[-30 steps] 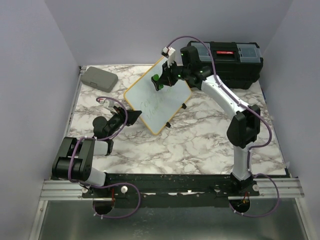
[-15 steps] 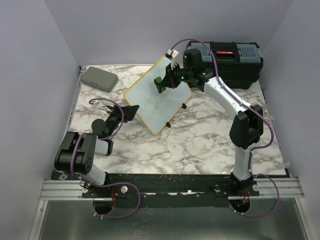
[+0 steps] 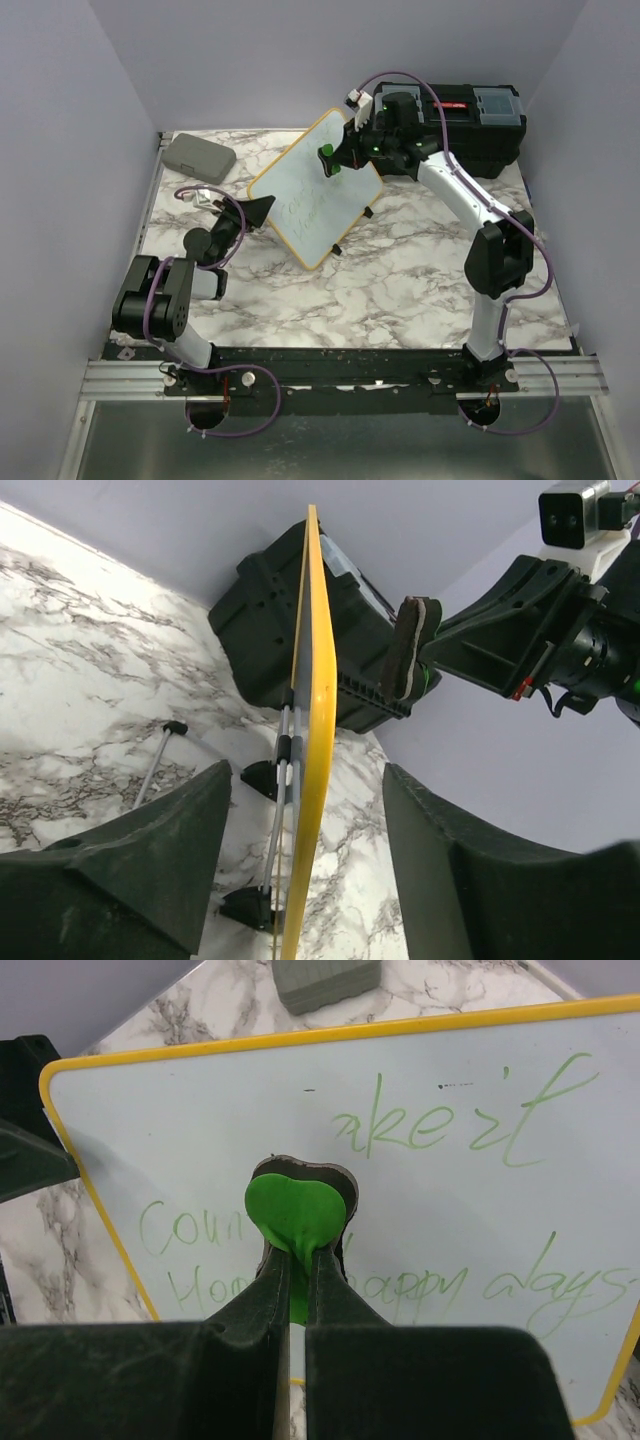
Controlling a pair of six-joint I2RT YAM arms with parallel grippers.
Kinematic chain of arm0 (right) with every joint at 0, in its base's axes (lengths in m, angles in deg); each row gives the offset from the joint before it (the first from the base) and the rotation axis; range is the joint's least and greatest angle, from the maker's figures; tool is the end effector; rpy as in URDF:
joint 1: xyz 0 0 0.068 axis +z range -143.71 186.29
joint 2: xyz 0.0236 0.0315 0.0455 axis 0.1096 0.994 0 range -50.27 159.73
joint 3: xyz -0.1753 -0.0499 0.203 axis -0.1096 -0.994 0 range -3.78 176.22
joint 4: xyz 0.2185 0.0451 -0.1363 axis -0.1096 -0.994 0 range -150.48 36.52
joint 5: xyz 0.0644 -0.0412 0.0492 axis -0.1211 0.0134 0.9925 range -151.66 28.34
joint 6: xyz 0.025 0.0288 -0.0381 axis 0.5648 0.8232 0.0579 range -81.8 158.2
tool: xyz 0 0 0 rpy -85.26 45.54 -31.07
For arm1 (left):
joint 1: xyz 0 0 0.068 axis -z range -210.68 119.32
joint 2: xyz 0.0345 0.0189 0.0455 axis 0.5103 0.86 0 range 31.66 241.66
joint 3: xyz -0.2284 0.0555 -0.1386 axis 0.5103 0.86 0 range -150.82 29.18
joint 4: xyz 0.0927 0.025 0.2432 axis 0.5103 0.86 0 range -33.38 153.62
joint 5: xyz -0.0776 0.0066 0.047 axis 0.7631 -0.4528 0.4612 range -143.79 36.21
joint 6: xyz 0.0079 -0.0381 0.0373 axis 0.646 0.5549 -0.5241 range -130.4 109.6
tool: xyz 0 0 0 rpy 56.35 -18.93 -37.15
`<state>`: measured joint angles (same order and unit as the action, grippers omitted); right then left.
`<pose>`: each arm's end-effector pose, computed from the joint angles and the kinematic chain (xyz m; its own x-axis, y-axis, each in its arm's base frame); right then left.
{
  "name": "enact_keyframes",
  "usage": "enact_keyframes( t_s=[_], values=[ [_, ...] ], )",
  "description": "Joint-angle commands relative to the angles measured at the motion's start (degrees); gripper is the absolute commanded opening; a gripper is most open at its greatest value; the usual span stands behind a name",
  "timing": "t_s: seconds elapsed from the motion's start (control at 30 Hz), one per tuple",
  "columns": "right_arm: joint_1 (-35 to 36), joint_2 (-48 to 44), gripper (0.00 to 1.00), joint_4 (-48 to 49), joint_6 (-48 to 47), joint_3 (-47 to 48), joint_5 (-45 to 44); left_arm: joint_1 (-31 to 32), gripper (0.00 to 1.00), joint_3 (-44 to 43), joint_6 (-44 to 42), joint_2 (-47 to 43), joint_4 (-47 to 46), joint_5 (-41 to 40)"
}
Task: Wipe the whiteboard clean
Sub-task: Erase the whiteboard at the whiteboard stand.
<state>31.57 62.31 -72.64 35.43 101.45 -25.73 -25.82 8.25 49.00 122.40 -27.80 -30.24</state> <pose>0.4107 0.2170 0.3397 -0.3634 -0.2148 -0.9065 -0.8391 0.4982 0.2183 0.2653 -0.0370 0.1952 -0.2706 -0.7688 -0.5794 0.4521 0.4299 -0.7815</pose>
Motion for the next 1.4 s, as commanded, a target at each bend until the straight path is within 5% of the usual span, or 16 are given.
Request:
enact_keyframes(
  t_s=[0.0,0.2,0.23,0.27,0.3,0.87,1.37],
  values=[
    [-0.14,-1.24,0.01,1.4,0.81,-0.48,1.83,-0.27,0.56,-1.86,0.14,1.19,-6.88,-0.76],
    [-0.14,-0.92,0.01,1.4,1.02,-0.46,2.13,-0.29,0.32,-4.15,-0.51,1.91,-6.85,1.77],
    [-0.18,-0.87,0.01,1.4,1.02,-0.46,2.13,-0.29,0.25,-4.42,-0.58,2.26,-6.86,2.32],
    [-0.16,-0.79,0.01,1.4,1.01,-0.38,2.0,-0.29,0.04,-4.51,-0.6,2.44,-6.75,2.51],
    [-0.19,-0.71,0.01,1.33,0.86,-0.33,1.88,-0.29,0.0,-4.23,-0.72,2.61,-6.85,2.47],
    [-0.24,-0.51,0.01,-0.58,-2.66,-0.49,1.52,-8.49,0.0,-7.86,0.04,0.58,1.26,23.8],
    [4.5,4.49,0.01,1.23,-2.46,2.82,-11.82,-9.09,0.0,-6.51,-3.02,-2.56,6.18,24.34]
  ],
)
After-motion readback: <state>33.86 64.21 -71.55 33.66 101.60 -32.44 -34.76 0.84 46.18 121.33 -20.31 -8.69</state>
